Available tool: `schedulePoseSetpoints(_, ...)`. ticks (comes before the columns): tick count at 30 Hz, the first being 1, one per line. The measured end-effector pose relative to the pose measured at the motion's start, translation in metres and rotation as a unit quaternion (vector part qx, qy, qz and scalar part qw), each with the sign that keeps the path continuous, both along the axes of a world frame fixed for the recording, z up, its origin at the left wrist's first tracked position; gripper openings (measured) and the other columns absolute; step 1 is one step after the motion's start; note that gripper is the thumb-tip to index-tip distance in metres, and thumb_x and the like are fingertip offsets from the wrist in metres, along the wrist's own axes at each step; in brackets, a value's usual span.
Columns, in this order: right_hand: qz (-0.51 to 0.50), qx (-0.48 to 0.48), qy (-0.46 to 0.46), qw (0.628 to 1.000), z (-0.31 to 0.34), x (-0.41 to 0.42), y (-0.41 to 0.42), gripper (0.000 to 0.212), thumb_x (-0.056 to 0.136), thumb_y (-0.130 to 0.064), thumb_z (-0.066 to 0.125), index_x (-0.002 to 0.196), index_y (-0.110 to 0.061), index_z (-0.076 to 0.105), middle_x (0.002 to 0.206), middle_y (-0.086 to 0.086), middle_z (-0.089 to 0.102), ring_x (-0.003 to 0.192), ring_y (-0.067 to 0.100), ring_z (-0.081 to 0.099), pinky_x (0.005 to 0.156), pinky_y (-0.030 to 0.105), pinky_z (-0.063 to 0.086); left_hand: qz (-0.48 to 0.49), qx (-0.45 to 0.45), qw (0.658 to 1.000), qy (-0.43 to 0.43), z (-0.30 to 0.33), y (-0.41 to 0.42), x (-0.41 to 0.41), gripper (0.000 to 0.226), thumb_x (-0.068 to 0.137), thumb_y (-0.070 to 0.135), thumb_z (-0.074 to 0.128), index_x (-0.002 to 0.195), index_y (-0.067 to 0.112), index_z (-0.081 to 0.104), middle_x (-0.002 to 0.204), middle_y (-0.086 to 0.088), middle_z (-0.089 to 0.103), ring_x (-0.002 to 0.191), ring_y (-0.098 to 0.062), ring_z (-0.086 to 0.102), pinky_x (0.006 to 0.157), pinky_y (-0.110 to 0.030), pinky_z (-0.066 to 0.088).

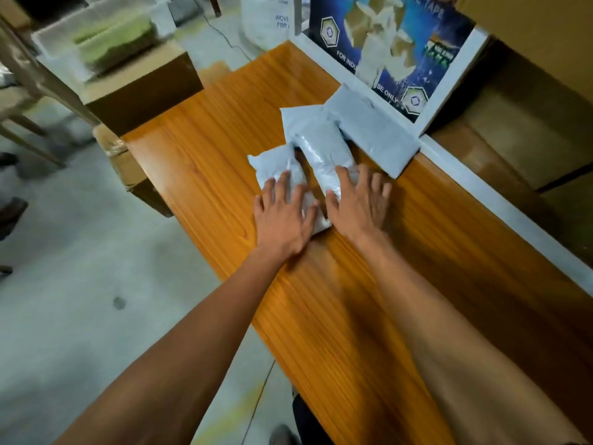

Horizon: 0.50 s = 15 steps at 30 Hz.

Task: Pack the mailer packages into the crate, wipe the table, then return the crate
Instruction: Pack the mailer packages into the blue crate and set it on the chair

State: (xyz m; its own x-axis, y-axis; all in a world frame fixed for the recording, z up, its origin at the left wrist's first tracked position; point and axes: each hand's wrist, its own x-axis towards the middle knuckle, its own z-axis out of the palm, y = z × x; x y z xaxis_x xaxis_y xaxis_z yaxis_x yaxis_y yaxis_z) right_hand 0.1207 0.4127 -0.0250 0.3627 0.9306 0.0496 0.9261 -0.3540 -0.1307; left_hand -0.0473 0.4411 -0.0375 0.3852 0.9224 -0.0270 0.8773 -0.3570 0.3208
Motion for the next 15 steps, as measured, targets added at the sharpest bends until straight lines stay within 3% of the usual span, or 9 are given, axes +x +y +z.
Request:
schedulePoseSetpoints(2,-0.046,0.015,-0.007,0.999,0.002,-0.009,-0.011,0.054,0.093,-0.057,0.058,0.134,-0.022,0.050,0.135,0.019,0.050,0.116,0.037,0.048,0.094,0.049,0.039,-0.003,0.029,1.000,0.005,0.002,-0.018,-0.006,0.051,0.104,0.064,0.036,0.137,0.030,0.055,0.164,-0.005,0.037,0.151,-0.036,0.030,0.115,-0.058,0.034)
schedulePoseSetpoints(4,-0.064,0.023,-0.006,0.998,-0.001,-0.012,-0.014,0.063,0.089,-0.062,0.061,0.132,-0.018,0.047,0.140,0.020,0.046,0.119,0.039,0.047,0.094,0.050,0.041,-0.002,0.046,0.999,0.003,0.002,-0.025,-0.008,0.049,0.099,0.060,0.047,0.134,0.027,0.055,0.159,-0.008,0.041,0.146,-0.037,0.034,0.111,-0.057,0.037)
schedulePoseSetpoints(7,-0.023,0.012,0.006,1.000,-0.007,-0.008,-0.005,0.081,0.089,-0.067,0.061,0.153,-0.027,0.032,0.168,0.022,0.018,0.142,0.047,0.035,0.105,0.055,0.040,0.013,0.035,0.999,0.013,-0.001,-0.015,-0.005,0.071,0.096,0.061,0.050,0.158,0.028,0.037,0.171,-0.014,0.021,0.156,-0.043,0.019,0.119,-0.062,0.029)
schedulePoseSetpoints(10,0.011,-0.035,0.034,0.999,-0.010,-0.006,0.010,0.089,0.093,-0.062,0.059,0.166,-0.036,0.013,0.175,0.015,-0.003,0.147,0.047,0.027,0.111,0.059,0.038,0.022,-0.023,0.999,0.033,-0.004,-0.001,0.003,0.085,0.099,0.061,0.046,0.169,0.030,0.008,0.177,-0.014,-0.008,0.161,-0.046,-0.004,0.125,-0.063,0.019)
schedulePoseSetpoints(15,0.003,-0.066,0.049,0.997,-0.004,-0.019,-0.009,0.085,0.094,-0.047,0.060,0.164,-0.032,0.015,0.174,0.017,-0.001,0.145,0.045,0.030,0.114,0.058,0.037,-0.005,-0.018,0.999,0.051,0.002,-0.012,0.003,0.084,0.100,0.058,0.048,0.170,0.028,0.011,0.177,-0.016,-0.004,0.161,-0.048,0.000,0.124,-0.060,0.025)
